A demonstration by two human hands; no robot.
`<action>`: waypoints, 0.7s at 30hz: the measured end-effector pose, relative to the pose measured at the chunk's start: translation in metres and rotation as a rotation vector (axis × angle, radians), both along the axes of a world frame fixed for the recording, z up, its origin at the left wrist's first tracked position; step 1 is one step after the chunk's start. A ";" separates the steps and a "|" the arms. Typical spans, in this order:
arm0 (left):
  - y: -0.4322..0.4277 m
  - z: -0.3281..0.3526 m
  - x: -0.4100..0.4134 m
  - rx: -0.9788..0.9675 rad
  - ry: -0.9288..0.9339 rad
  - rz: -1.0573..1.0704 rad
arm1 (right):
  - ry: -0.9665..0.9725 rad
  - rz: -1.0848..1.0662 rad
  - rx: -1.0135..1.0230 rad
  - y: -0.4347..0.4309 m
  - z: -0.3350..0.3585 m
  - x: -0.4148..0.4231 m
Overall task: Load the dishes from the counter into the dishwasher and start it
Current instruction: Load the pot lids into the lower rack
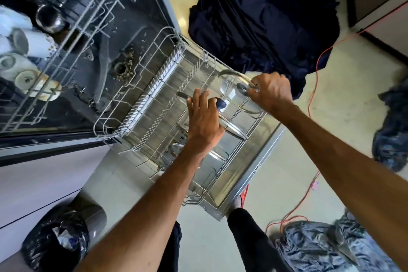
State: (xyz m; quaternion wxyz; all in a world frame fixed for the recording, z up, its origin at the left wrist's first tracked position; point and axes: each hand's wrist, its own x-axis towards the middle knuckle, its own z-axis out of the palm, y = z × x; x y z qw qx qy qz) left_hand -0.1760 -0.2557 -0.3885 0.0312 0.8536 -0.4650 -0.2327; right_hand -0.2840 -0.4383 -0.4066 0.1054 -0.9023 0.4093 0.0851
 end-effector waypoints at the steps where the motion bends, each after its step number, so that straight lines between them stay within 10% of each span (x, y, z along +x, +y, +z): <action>1: 0.000 -0.001 0.000 0.003 -0.011 -0.003 | -0.002 0.012 0.002 0.004 -0.001 0.001; 21: 0.000 -0.003 -0.002 -0.037 -0.022 0.005 | 0.070 0.131 0.028 0.005 -0.009 -0.008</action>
